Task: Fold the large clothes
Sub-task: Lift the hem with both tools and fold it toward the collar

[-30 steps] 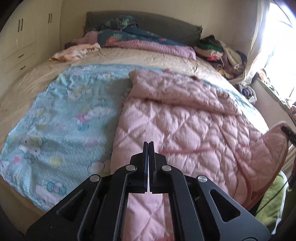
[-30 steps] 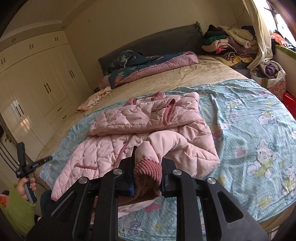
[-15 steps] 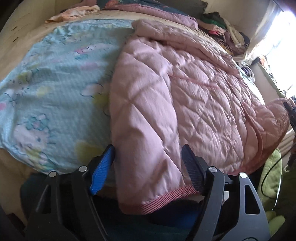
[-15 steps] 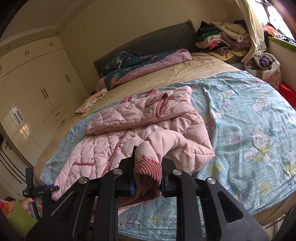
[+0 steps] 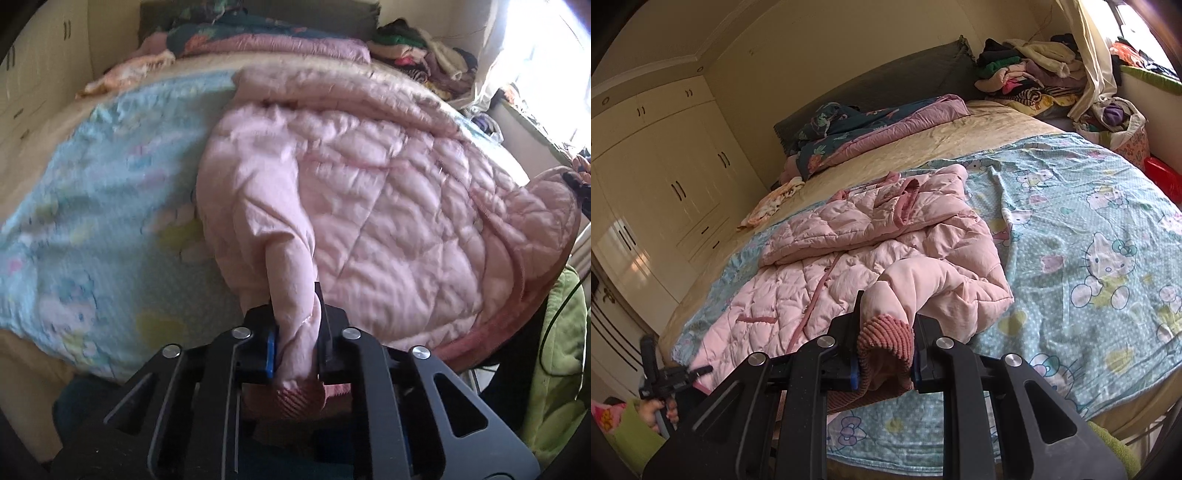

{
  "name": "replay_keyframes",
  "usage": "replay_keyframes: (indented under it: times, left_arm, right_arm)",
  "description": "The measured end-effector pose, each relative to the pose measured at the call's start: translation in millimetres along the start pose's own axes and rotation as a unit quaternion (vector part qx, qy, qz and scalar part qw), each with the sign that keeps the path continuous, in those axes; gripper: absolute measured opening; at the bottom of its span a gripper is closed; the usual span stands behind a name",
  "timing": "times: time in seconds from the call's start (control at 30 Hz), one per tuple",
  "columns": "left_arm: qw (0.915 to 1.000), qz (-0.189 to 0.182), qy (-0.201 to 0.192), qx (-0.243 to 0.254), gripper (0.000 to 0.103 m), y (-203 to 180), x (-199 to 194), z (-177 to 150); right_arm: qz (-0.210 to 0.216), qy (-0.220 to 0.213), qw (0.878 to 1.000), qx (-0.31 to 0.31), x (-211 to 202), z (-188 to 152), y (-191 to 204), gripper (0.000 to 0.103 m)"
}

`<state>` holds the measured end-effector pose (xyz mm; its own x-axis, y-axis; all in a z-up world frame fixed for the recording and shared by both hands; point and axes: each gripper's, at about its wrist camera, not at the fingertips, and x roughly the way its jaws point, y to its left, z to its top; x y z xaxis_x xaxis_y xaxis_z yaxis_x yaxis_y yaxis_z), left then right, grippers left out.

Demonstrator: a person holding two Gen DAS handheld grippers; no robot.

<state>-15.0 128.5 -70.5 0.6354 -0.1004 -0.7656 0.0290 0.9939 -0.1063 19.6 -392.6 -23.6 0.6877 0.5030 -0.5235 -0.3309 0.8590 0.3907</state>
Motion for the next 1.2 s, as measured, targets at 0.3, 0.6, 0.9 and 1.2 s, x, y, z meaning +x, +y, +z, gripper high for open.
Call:
replay_keyframes:
  times: [0.3, 0.6, 0.9, 1.2]
  left_arm:
    - [0.9958, -0.016, -0.090, 0.001, 0.006, -2, -28, 71]
    - [0.9920, -0.028, -0.121, -0.022, 0.006, 1, -25, 119]
    - [0.9871, -0.038, -0.146, -0.054, 0.006, 15, -29, 160]
    - [0.9801, -0.015, -0.187, -0.064, 0.007, 15, -40, 208]
  right_arm:
    - [0.005, -0.012, 1.000, -0.006, 5, 27, 10, 0.018]
    - [0.028, -0.038, 0.998, 0.032, 14, 70, 0, 0.018]
    - [0.039, -0.064, 0.996, 0.056, 13, 108, -4, 0.018]
    - [0.031, -0.093, 0.993, 0.072, 18, 154, -5, 0.018]
